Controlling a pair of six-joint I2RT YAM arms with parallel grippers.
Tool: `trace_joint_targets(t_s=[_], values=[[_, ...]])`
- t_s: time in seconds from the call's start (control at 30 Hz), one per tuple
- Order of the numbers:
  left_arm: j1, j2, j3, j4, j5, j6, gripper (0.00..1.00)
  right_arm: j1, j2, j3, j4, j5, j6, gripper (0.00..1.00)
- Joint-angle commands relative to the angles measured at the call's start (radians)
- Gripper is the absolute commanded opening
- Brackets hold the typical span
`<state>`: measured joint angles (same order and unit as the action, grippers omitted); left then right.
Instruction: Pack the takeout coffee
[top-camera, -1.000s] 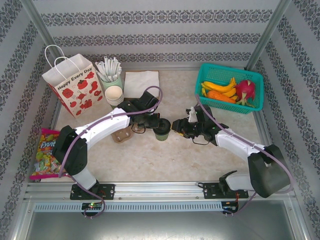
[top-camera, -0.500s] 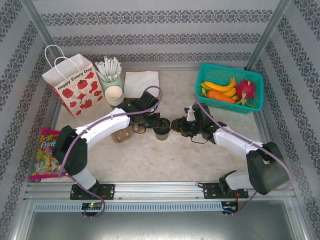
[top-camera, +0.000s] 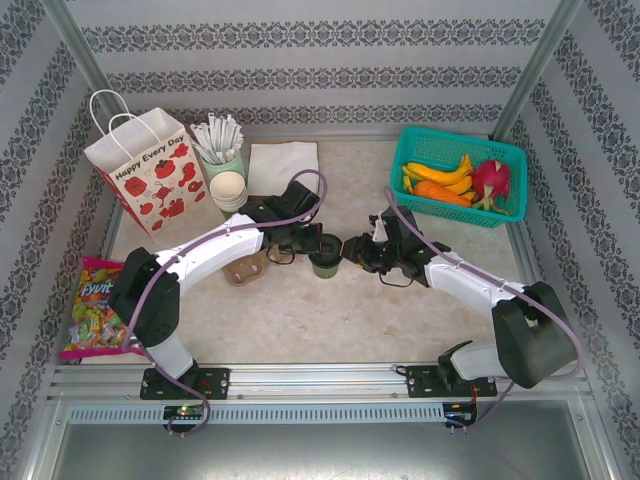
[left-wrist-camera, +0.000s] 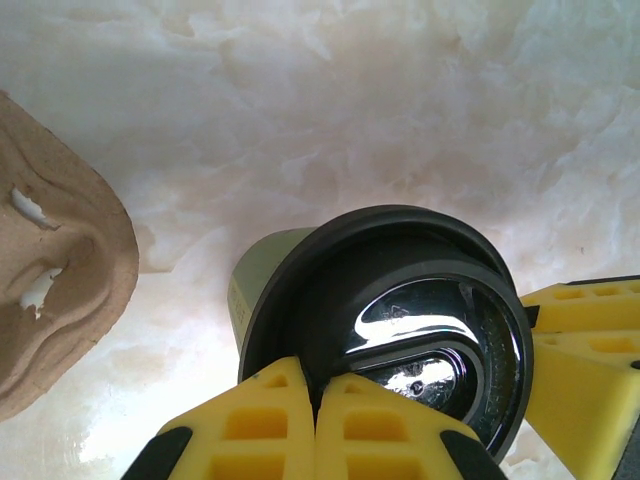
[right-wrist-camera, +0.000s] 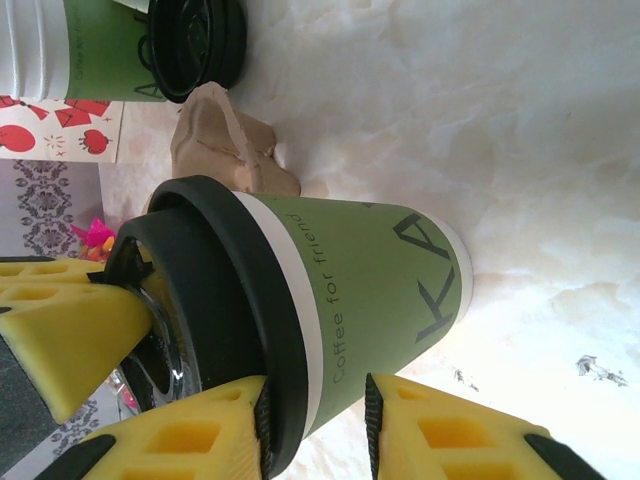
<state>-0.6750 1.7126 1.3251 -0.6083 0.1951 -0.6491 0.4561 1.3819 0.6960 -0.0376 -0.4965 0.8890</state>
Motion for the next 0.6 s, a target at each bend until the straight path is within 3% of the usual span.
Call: trace_joint_targets(t_s=[0.0,0.17,0.33,0.57], values=[[0.019,0.172,-0.108,-0.125,0.019,-0.035,0.0,0.007,0.136,-0.121,-0.183,0.174,0.017,0.33],[0.053,0.221,-0.108,-0.191,0.033,-0.005,0.0,0.019,0.125,-0.129,-0.169,0.143,0.031,0.35],[0.055,0.152,-0.008,-0.23,0.016,0.09,0.0,-0.006,-0.044,-0.056,-0.068,0.022,0.027,0.49],[0.043,0.06,0.169,-0.315,-0.006,0.311,0.0,-0.1,-0.13,0.024,-0.037,-0.093,-0.014,0.86]])
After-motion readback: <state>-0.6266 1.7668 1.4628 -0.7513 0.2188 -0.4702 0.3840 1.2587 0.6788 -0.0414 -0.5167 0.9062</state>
